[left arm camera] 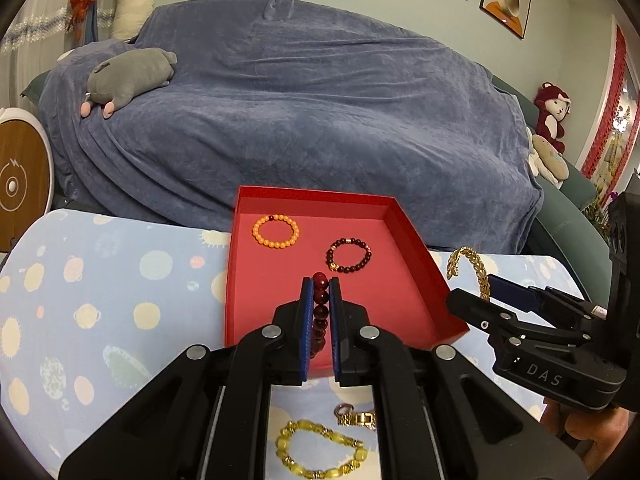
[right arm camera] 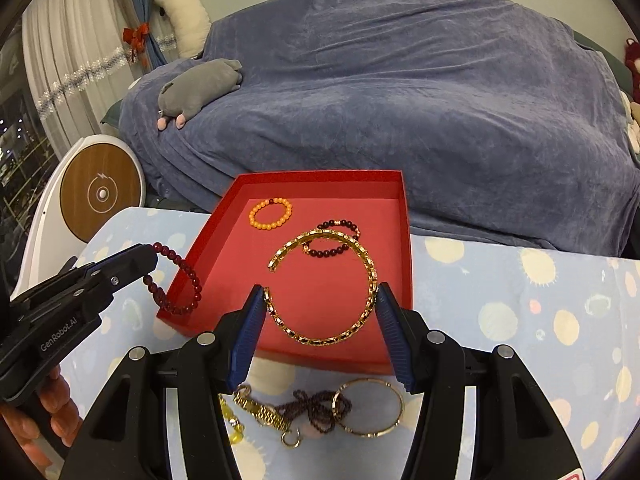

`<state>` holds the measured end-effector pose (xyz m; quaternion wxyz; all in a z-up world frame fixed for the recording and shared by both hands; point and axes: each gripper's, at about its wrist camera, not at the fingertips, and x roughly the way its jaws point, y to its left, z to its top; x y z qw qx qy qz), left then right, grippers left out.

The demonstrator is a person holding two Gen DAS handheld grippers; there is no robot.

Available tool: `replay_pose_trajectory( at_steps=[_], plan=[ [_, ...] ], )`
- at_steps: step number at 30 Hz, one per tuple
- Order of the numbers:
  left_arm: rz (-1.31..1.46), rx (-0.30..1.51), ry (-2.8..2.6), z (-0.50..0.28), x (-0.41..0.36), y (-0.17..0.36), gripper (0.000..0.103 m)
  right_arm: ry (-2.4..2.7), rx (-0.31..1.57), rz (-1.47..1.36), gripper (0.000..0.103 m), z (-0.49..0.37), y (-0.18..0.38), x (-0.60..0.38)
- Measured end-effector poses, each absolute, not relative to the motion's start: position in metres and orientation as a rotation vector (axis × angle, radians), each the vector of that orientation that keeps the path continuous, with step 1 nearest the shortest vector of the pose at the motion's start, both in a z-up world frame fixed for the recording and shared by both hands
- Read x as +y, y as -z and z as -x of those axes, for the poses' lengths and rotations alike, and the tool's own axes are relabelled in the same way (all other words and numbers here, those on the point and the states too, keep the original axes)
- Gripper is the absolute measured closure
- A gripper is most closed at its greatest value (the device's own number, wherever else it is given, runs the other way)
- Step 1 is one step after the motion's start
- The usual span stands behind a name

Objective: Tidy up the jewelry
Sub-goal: 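Carry both bracelets into the red box and open both tools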

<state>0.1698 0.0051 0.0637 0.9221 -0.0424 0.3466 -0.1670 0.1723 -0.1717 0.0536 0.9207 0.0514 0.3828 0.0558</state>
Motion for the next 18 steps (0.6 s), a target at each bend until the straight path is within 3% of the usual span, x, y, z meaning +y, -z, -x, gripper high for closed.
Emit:
replay_pose_trajectory(
  at_steps=[18],
  plan=[
    [0.055, 0.789, 0.279, -0.231, -0.013, -0.016, 0.095, -0.080, 0.856, -0.101, 0.049, -0.234, -0.011, -0.171]
  ],
)
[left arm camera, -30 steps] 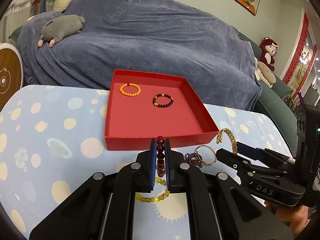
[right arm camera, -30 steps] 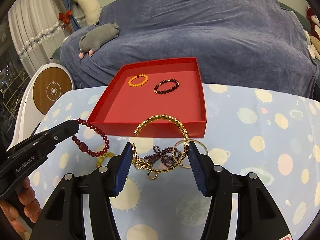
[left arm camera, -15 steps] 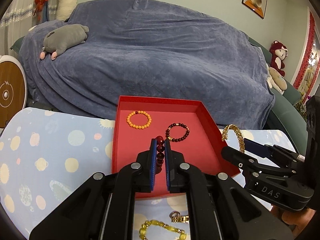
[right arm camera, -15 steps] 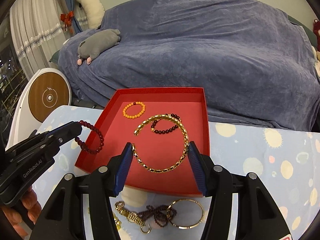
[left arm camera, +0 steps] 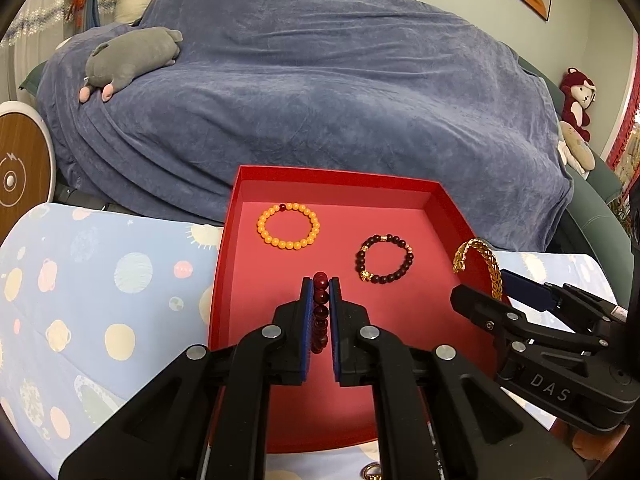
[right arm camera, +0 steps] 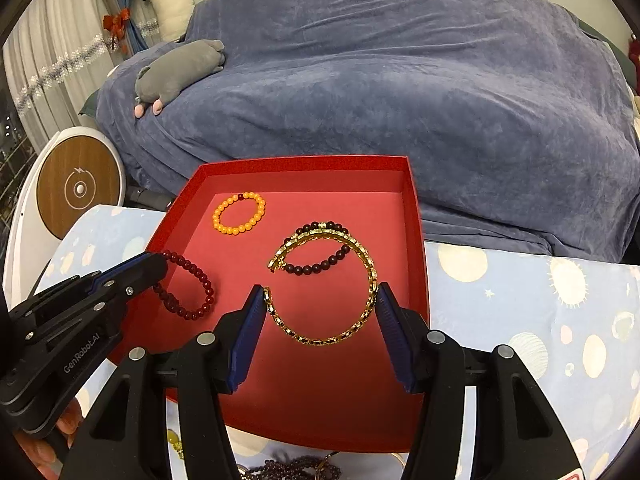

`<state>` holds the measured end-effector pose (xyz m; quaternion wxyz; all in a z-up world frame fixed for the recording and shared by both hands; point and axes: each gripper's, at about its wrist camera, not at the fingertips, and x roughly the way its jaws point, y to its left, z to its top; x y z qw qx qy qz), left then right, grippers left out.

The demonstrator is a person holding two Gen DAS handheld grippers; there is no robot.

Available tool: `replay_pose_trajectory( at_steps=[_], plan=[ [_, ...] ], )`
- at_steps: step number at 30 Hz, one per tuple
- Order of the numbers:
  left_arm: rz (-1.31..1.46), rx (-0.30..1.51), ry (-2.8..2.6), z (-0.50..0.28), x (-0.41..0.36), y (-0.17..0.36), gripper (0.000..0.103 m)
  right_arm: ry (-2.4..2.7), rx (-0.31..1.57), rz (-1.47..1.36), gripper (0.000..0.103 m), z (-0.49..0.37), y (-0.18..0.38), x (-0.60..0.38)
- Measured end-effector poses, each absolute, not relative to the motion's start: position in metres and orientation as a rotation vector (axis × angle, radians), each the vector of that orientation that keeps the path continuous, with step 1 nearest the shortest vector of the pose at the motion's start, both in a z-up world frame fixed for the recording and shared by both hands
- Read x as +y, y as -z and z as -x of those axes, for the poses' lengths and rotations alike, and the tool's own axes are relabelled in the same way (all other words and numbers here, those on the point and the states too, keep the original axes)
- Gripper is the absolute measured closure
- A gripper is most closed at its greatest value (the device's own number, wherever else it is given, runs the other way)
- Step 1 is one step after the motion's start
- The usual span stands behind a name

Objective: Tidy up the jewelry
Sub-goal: 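Carry both bracelets into the red box and open both tools, then grasp the yellow glass bead bracelet with the left tool while the right tool withdraws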

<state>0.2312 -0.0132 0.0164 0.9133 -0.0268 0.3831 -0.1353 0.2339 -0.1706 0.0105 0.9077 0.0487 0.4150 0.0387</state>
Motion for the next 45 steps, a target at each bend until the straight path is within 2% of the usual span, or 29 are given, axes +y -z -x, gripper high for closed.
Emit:
replay_pose_trajectory(
  at_steps=[4, 6, 9, 10, 23, 31, 45],
  plan=[
    [0.062, 0.792, 0.276, -0.232, -0.013, -0.014, 0.095, -0.085, 0.871, -0.095, 0.048, -0.236, -0.004, -0.169],
    [0.060, 0.791, 0.267, -0.231, -0.012, -0.014, 0.091, -0.079, 0.870, -0.089, 0.048, -0.235, -0.003, -0.169],
    [0.055, 0.782, 0.235, -0.226, -0.009, -0.015, 0.059, -0.077, 0.866, -0.095, 0.047, -0.231, -0.005, -0.172],
    [0.054, 0.772, 0.227, -0.223, -0.008, -0.017, 0.057, -0.077, 0.865, -0.100, 0.046, -0.228, -0.007, -0.174],
    [0.033, 0.765, 0.208, -0.160, 0.017, -0.041, 0.056, -0.085, 0.865, -0.148, 0.045, -0.139, -0.037, -0.199],
    [0.020, 0.775, 0.181, -0.116, 0.021, -0.045, 0.056, -0.092, 0.867, -0.143, 0.044, -0.090, -0.035, -0.186],
    [0.049, 0.887, 0.180, -0.088, 0.037, -0.005, 0.056, -0.060, 0.893, -0.168, 0.044, -0.069, -0.016, -0.195]
  ],
)
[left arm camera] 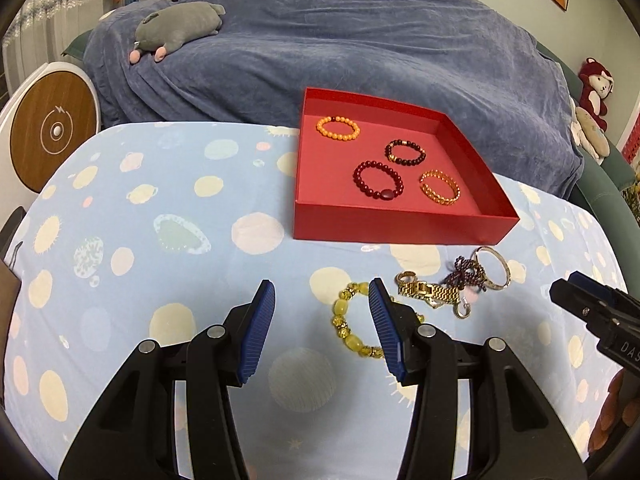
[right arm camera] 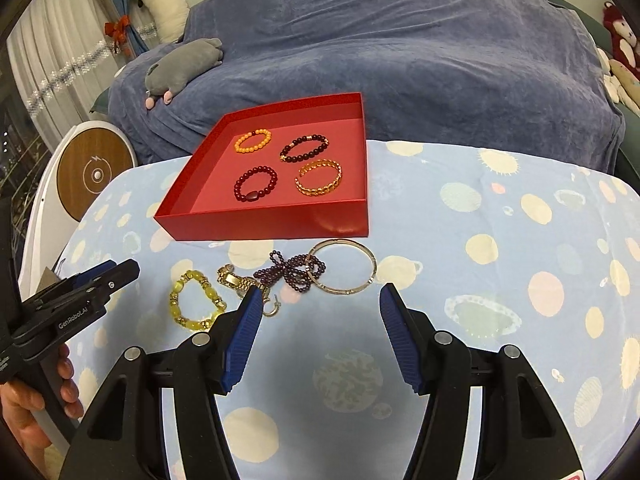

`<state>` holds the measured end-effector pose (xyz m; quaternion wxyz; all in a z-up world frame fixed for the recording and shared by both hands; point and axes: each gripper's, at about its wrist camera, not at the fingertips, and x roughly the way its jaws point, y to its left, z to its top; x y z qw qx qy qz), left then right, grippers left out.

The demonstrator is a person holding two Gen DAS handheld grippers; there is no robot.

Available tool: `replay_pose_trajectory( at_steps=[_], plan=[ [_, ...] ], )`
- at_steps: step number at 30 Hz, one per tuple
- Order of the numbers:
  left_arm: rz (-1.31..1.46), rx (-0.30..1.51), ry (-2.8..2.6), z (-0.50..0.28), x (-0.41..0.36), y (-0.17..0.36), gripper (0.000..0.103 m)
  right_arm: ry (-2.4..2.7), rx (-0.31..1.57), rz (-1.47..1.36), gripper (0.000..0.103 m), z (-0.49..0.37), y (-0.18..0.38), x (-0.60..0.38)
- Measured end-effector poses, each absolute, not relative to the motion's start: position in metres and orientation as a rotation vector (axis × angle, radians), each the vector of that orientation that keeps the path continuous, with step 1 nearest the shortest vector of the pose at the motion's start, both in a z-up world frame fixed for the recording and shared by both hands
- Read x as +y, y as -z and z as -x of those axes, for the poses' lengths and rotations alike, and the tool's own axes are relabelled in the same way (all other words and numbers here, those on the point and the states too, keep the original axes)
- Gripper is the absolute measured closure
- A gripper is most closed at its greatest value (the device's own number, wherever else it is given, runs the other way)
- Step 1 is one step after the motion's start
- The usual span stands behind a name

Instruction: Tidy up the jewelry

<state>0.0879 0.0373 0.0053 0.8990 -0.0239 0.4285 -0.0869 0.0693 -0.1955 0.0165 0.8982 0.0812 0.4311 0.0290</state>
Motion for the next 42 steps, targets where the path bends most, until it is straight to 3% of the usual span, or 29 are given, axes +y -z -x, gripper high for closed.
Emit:
replay_pose_trajectory(
  at_steps=[15, 22, 30, 37, 42],
  plan=[
    [0.036, 0.959, 0.217, -0.103, 0.013, 0.048, 0.058, -0.031, 0.923, -0.172, 0.044, -0.084, 0.005, -0.203],
    [0.025, 0.949, 0.229, -0.104, 0.010, 0.048, 0.093, -0.017, 0.927, -0.173, 0.046, -0.101, 0.011, -0.208],
    [0.052, 0.970, 0.239, -0.105, 0.013, 0.047, 0.093, 0.002, 0.960, -0.155, 0.064, -0.116, 0.026, -0.215],
    [0.070, 0.977, 0.239, -0.105, 0.015, 0.047, 0.093, 0.009, 0.962, -0.150, 0.066, -0.121, 0.032, -0.218],
    [0.074, 0.979, 0.239, -0.105, 0.016, 0.047, 0.093, 0.008, 0.985, -0.130, 0.073, -0.126, 0.039, -0.215]
  ],
)
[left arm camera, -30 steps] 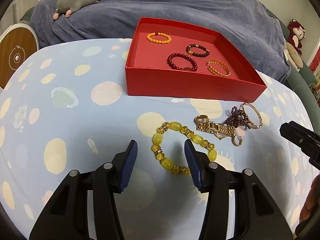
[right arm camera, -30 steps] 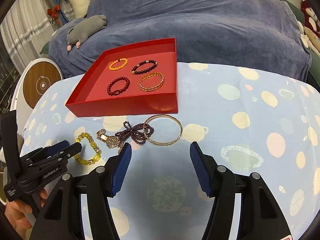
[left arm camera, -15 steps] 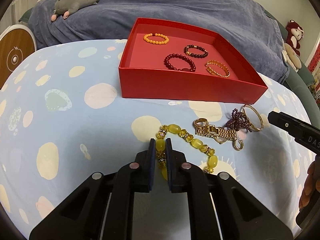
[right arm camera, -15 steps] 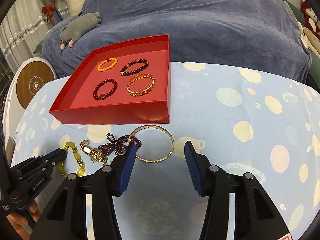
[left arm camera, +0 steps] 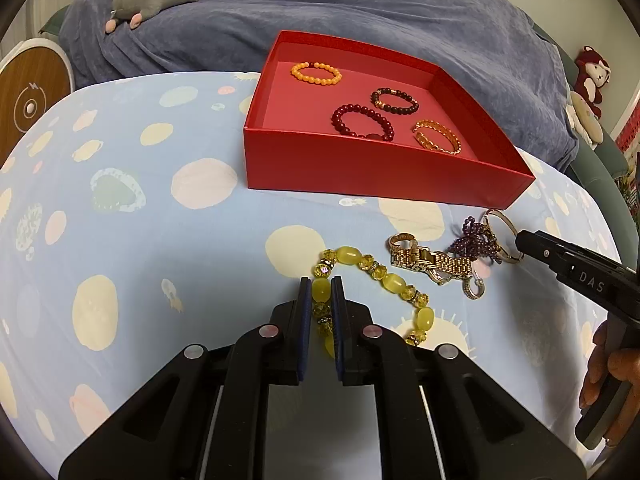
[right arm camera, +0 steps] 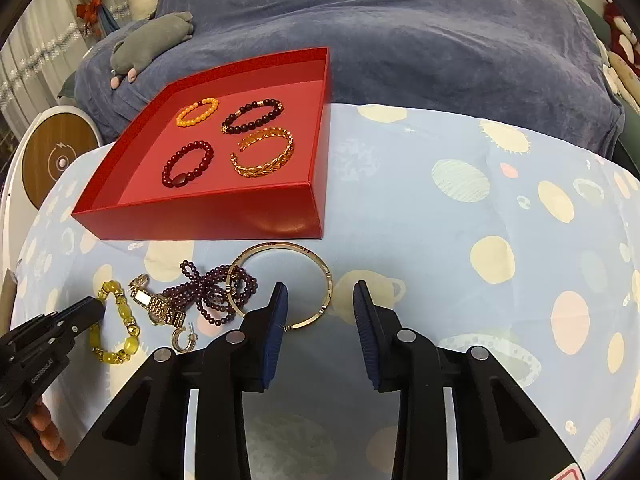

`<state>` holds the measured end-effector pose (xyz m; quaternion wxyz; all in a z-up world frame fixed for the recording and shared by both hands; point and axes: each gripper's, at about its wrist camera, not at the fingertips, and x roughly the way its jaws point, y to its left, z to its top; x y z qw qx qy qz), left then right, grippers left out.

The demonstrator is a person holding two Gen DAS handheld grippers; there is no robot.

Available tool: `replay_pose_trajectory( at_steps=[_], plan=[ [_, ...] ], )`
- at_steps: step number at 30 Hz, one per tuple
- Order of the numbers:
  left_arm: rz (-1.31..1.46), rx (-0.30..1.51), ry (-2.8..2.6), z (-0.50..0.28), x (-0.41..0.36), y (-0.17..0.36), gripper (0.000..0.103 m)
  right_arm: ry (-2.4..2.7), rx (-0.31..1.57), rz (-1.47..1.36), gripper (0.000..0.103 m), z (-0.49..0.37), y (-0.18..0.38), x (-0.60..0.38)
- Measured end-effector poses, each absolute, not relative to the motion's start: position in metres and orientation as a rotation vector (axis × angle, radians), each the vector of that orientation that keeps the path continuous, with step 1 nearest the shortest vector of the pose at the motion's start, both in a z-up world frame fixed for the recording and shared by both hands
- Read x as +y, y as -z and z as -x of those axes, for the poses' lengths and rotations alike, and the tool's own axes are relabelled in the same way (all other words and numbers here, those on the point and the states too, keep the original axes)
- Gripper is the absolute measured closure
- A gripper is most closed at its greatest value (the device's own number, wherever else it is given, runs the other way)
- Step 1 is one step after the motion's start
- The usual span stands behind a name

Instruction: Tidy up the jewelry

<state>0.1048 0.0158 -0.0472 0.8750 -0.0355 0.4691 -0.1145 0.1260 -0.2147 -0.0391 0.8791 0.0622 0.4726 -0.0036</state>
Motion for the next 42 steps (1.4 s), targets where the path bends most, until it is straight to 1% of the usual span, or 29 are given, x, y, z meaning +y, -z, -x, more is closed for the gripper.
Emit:
replay_pose_trajectory(
  at_steps=[1, 3, 6, 10, 12, 14, 20, 32, 34, 37, 42],
  plan=[
    [0.074, 0.980, 0.239, -0.105, 0.016, 0.047, 0.093, 0.006, 0.989, -0.124, 0.074, -0.127, 0.040, -0.214],
    [0.073, 0.980, 0.239, -0.105, 0.016, 0.047, 0.093, 0.004, 0.998, -0.109, 0.081, -0.128, 0.043, -0.211],
    [0.073, 0.980, 0.239, -0.105, 0.016, 0.047, 0.093, 0.012, 0.996, -0.076, 0.087, -0.130, 0.045, -0.208],
    [0.076, 0.983, 0.240, -0.104, 0.017, 0.048, 0.093, 0.014, 0.993, -0.069, 0.092, -0.130, 0.046, -0.210],
    [0.079, 0.985, 0.242, -0.104, 0.017, 0.048, 0.093, 0.017, 0.995, -0.070, 0.098, -0.130, 0.046, -0.212],
    [0.082, 0.986, 0.242, -0.104, 0.017, 0.047, 0.093, 0.016, 1.000, -0.076, 0.100, -0.130, 0.045, -0.214],
    [0.094, 0.986, 0.247, -0.102, 0.020, 0.043, 0.094, 0.021, 1.000, -0.087, 0.101, -0.124, 0.039, -0.217],
    [0.118, 0.944, 0.280, -0.095, 0.025, 0.017, 0.094, 0.001, 0.931, -0.130, 0.100, -0.114, 0.009, -0.220],
    [0.121, 0.936, 0.292, -0.094, 0.024, 0.012, 0.094, -0.005, 0.919, -0.135, 0.103, -0.114, 0.004, -0.220],
    [0.117, 0.928, 0.306, -0.091, 0.023, 0.005, 0.094, -0.009, 0.903, -0.141, 0.103, -0.113, -0.004, -0.221],
    [0.116, 0.921, 0.312, -0.089, 0.023, 0.001, 0.094, -0.015, 0.923, -0.148, 0.103, -0.114, 0.000, -0.224]
  ],
)
